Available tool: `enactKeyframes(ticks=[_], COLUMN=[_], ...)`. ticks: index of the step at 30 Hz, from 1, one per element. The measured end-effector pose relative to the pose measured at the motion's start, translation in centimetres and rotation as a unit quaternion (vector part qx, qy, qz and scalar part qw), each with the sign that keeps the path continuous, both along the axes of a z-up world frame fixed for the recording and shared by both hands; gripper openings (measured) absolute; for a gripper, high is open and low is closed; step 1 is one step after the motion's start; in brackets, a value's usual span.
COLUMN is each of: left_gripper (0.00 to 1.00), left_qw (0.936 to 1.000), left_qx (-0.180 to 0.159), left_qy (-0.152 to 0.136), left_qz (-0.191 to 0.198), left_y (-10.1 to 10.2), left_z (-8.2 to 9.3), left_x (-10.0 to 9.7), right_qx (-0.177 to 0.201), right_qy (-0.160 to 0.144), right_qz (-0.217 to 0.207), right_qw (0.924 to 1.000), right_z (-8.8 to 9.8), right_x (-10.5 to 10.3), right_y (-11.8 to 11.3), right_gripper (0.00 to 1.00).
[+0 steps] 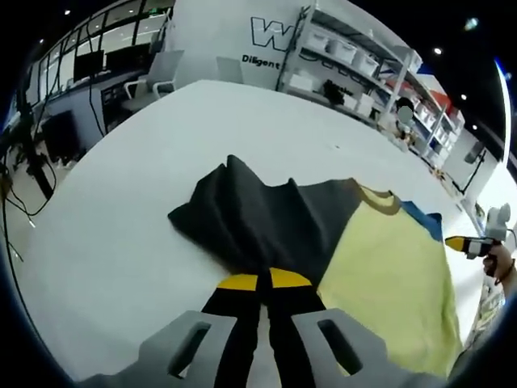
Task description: Fold the garment on the visible template until the final outline fits inside the template.
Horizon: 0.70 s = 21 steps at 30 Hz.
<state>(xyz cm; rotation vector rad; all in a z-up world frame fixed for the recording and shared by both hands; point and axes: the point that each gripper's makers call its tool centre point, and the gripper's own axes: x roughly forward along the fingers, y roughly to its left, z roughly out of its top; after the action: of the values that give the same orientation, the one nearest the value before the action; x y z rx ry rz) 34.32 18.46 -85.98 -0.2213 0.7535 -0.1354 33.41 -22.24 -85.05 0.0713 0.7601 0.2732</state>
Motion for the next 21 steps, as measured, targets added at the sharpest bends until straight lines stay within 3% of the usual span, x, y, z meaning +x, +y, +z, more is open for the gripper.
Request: enactKeyframes(ticks=[13,21], left_gripper=[0.02,0.02], left_qw=[1.0000,1.0000], left_qx=[-0.003,-0.001], left_qy=[-0.003,-0.002], left_qz=[0.005,0.004], left_y=[0.1,0.0], left_z=[0.0,0.0], left_x=[0.2,0.1], right_qx=[-0.025,-0.035], right_qy=[0.013,0.006], right_qz=[0.023,0.024], right_qw=[0.9993,0.9991], right_z=[-1.2,-1.7], right_x=[-1.2,-0.7], right_y=[0.6,0.9], right_gripper=[0.26,0.21])
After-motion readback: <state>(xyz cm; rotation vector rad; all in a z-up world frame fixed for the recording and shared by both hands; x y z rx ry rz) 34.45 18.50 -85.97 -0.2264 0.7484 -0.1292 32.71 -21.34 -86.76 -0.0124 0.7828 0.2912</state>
